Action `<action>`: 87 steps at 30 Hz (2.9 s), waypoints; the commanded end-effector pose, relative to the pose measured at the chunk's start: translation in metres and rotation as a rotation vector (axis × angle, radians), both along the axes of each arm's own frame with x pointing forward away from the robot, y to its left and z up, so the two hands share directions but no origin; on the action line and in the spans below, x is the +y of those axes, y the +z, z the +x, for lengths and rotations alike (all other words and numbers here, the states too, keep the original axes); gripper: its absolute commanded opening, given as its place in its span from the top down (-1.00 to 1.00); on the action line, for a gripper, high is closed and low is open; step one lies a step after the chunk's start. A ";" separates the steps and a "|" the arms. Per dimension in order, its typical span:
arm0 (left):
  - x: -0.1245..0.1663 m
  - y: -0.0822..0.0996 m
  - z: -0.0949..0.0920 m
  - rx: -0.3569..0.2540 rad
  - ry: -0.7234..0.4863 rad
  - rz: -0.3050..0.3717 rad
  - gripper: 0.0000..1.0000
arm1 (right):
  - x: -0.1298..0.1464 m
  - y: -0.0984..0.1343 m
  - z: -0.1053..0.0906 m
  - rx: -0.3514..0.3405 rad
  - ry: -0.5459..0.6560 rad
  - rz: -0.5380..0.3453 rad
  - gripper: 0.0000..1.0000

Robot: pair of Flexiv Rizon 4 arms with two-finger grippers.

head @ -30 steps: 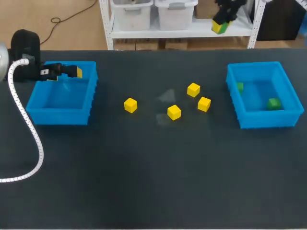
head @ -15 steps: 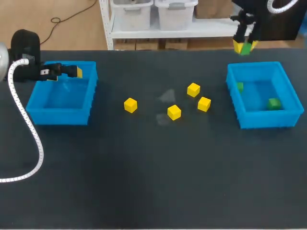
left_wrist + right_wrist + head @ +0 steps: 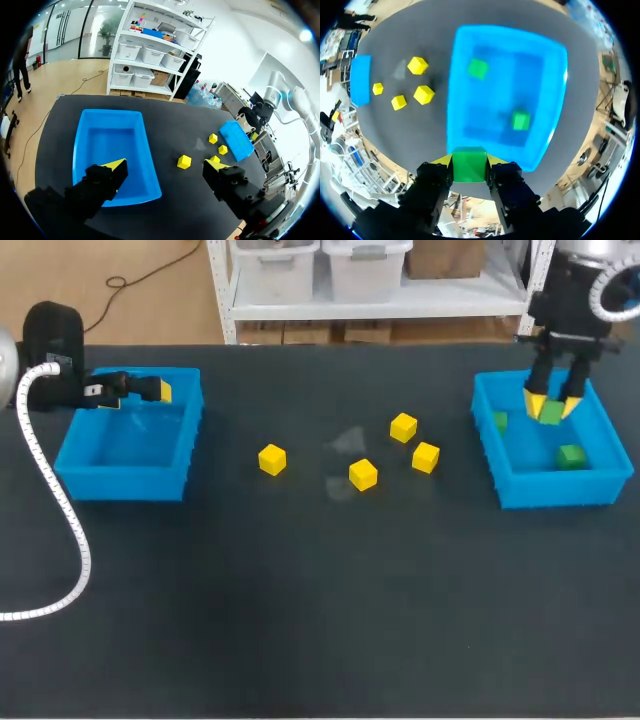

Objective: Put the green cubes in the right bin and the yellow cubes in the left bin.

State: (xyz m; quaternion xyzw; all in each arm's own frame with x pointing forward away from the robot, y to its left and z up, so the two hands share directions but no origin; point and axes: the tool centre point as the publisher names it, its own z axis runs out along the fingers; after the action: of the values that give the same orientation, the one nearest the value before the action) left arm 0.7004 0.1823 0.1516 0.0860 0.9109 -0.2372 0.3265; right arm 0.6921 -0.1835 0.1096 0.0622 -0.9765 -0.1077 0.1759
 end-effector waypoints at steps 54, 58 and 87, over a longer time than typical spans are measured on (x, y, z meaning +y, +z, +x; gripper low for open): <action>0.002 -0.002 0.000 -0.007 -0.006 -0.010 -1.00 | -0.010 0.005 0.052 -0.607 -0.010 -0.047 -1.00; 0.009 0.000 -0.005 -0.003 0.021 0.002 -1.00 | -0.010 0.005 0.052 -0.607 -0.010 -0.047 -1.00; -0.120 -0.027 0.013 0.192 -0.389 0.495 -1.00 | -0.010 0.005 0.052 -0.607 -0.010 -0.047 -1.00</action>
State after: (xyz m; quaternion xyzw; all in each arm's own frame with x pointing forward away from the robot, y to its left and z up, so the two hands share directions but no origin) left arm 0.6905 0.0857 0.1399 0.3057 0.9167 -0.1147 0.2304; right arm 0.7477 -0.1924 0.1146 0.0840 -0.9874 -0.0634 -0.1183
